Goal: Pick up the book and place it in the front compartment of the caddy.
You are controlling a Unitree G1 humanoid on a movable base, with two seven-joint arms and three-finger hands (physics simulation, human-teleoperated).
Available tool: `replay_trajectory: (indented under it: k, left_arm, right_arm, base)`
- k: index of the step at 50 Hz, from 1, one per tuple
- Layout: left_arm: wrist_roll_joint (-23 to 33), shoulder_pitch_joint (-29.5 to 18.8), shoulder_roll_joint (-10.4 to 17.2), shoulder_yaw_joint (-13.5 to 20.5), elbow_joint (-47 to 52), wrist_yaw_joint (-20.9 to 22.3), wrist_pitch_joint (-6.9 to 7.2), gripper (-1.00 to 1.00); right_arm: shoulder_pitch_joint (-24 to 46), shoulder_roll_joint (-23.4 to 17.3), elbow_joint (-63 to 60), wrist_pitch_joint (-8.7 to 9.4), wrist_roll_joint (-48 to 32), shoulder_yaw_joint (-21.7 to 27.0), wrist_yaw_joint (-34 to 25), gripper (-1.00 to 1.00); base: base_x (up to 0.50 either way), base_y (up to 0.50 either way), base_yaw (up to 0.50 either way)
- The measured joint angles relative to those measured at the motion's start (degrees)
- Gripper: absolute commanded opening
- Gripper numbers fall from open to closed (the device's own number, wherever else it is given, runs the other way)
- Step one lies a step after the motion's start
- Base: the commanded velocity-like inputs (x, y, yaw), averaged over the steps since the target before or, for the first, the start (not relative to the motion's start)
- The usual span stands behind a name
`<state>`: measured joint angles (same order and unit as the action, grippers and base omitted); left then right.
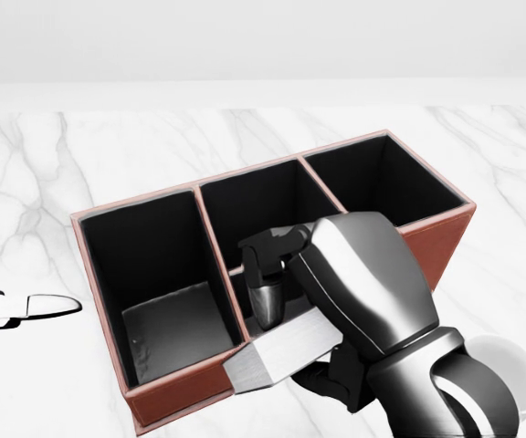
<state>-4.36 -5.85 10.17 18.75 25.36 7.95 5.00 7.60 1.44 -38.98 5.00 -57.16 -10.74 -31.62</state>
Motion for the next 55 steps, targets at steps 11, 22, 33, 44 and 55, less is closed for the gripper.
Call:
replay_trajectory:
  k: [11,22,33,44,55]
  left_arm:
    - [-0.1,-0.2,0.5,0.6,-0.2,0.0,0.00,1.00]
    - [-0.2,-0.4,0.8,1.1,-0.2,0.0,0.00,1.00]
    - [-0.2,-0.5,1.0,1.3,-0.1,0.0,0.00,1.00]
    - [-0.1,-0.6,1.1,1.3,-0.4,0.1,0.00,1.00]
    - [-0.1,-0.6,1.2,1.5,-0.3,0.1,0.00,1.00]
  right_arm:
    - [4.8,0.4,3.5,0.00,-0.4,1.2,0.1,-1.00]
    - [8.0,0.2,7.3,0.00,-0.4,2.2,1.3,-1.00]
    - [11.7,-0.1,12.0,0.00,-0.3,3.1,3.1,-1.00]
    - [15.8,-0.3,17.1,0.00,-0.3,3.9,5.0,-1.00]
    - [19.1,-0.5,20.5,0.00,-0.6,4.4,6.2,-1.00]
  base:
    - [0.00,0.00,0.00]
    - [0.00,0.00,0.00]
    - [0.00,0.00,0.00]
    - [0.00,0.00,0.00]
    - [0.00,0.00,0.00]
